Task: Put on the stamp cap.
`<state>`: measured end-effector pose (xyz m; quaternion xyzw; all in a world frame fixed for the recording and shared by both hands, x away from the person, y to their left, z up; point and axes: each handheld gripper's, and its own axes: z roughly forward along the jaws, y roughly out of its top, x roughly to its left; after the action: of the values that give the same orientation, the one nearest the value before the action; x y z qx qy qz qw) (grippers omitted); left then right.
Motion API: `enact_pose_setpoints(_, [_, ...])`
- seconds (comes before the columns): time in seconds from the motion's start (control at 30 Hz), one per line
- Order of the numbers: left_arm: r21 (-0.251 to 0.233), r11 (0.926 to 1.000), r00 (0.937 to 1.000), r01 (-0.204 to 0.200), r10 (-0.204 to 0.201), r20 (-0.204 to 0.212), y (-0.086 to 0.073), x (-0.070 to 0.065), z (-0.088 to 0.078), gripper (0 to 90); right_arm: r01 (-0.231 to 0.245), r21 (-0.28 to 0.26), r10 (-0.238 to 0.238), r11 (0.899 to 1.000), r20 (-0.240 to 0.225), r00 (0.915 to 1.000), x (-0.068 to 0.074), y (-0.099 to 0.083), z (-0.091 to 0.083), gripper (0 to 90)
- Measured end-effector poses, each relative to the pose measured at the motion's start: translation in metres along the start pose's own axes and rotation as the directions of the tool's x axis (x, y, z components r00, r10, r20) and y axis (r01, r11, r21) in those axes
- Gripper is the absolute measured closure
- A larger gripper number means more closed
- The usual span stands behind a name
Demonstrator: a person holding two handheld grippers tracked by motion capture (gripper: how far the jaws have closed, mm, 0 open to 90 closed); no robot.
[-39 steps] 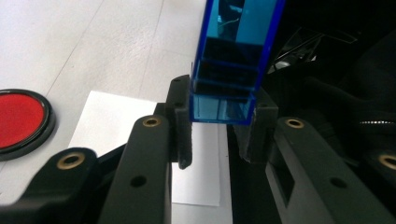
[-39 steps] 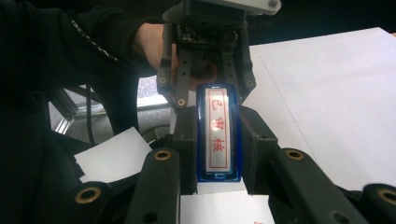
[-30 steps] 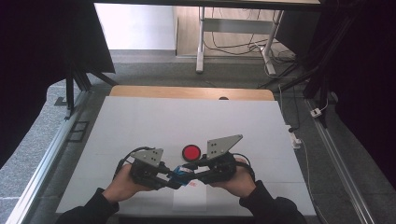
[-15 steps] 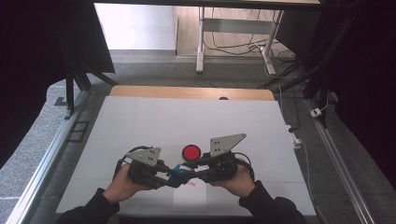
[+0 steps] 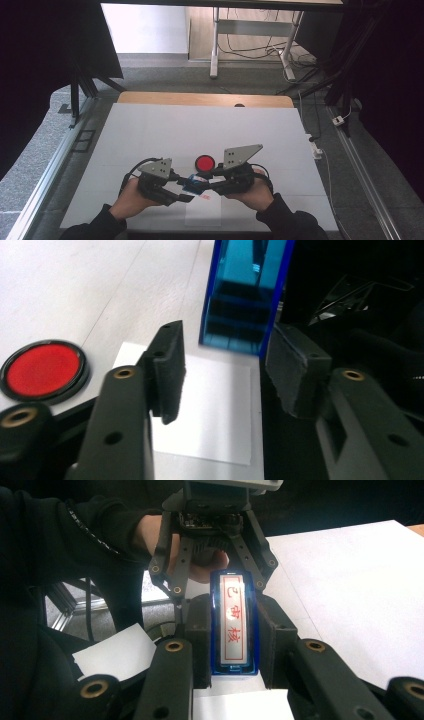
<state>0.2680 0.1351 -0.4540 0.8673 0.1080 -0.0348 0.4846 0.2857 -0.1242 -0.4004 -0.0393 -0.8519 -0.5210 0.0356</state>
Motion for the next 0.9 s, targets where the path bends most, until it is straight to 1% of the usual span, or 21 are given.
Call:
enact_pose_setpoints(0.2, [0.015,0.9994,0.9984,0.031,-0.031,-0.047,-0.003,-0.001,-0.003,39.2,-0.004,-0.002,0.004,1.0,0.019,0.9998,0.0,-0.001,-0.001,70.9])
enact_pose_setpoints(0.3, [0.023,0.9985,0.997,0.049,-0.048,-0.062,-0.006,-0.002,-0.005,35.6,0.002,0.004,-0.002,1.0,0.022,0.9998,0.0,-0.001,-0.001,70.9])
enact_pose_setpoints(0.5, [0.032,0.9972,0.9936,0.068,-0.064,-0.093,-0.01,-0.005,-0.01,28.1,0.005,0.012,-0.005,1.0,0.032,0.9995,0.0,-0.002,-0.001,70.9])
enact_pose_setpoints(0.63, [0.035,0.995,0.9892,0.093,-0.088,-0.117,-0.013,-0.007,-0.013,24.4,0.0,0.015,0.0,1.0,0.042,0.9991,0.0,-0.002,-0.002,70.8])
enact_pose_setpoints(0.7, [0.039,0.9932,0.9856,0.109,-0.103,-0.134,-0.015,-0.008,-0.016,22.6,-0.004,0.012,0.004,1.0,0.047,0.9989,-0.001,-0.002,-0.002,70.8])
enact_pose_setpoints(0.73, [0.033,0.9921,0.9837,0.121,-0.115,-0.138,-0.015,-0.009,-0.017,21.7,-0.004,0.013,0.003,1.0,0.053,0.9986,-0.001,-0.003,-0.003,70.8])
enact_pose_setpoints(0.8, [0.031,0.9905,0.9796,0.134,-0.128,-0.155,-0.017,-0.01,-0.019,20.0,-0.009,0.018,0.007,1.0,0.061,0.9981,-0.001,-0.003,-0.003,70.8])
enact_pose_setpoints(0.83, [0.034,0.9903,0.979,0.135,-0.128,-0.159,-0.017,-0.01,-0.021,19.4,-0.007,0.018,0.006,1.0,0.065,0.9979,-0.001,-0.003,-0.004,70.8])
enact_pose_setpoints(0.9, [0.021,0.9879,0.9751,0.153,-0.148,-0.165,-0.02,-0.012,-0.024,17.7,-0.011,0.018,0.01,1.0,0.069,0.9975,-0.001,-0.003,-0.005,70.8])
